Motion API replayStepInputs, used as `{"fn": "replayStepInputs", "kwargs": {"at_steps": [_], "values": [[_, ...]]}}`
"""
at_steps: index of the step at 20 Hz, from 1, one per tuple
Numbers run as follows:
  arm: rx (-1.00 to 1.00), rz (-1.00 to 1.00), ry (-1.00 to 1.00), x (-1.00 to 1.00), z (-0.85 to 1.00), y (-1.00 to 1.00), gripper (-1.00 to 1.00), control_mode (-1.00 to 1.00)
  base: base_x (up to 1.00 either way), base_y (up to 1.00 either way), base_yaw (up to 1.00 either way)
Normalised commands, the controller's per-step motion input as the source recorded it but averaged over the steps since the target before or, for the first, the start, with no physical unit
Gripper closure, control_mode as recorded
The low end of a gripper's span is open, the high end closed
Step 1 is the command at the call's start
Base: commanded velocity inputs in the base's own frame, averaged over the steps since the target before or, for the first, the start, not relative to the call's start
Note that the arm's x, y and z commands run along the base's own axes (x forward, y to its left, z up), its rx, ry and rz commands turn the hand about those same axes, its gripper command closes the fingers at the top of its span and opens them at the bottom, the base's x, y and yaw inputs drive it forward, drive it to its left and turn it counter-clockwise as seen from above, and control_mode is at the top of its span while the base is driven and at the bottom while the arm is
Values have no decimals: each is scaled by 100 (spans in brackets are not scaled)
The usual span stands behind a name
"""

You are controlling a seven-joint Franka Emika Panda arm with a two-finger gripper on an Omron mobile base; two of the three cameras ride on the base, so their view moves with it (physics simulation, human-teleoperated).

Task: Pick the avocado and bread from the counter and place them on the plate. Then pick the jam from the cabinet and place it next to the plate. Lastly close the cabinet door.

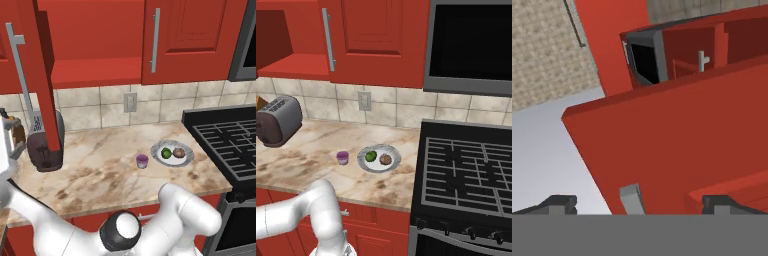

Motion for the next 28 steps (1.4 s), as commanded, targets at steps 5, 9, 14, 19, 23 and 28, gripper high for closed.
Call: {"fn": "replayStepInputs", "kwargs": {"at_steps": [5,9,14,19,23,28], "values": [[2,-1,16,29,1,-17,-100,-100,0,0,0],[4,0,19,34,1,-40,-100,-100,0,0,0],[7,-3,13,6,16,-82,-100,-100,0,0,0],[11,-4,1,-1,16,-100,-100,-100,0,0,0],[12,-7,0,-11,12,-100,-100,-100,0,0,0],[11,-2,5,0,23,-100,-100,-100,0,0,0]]}}
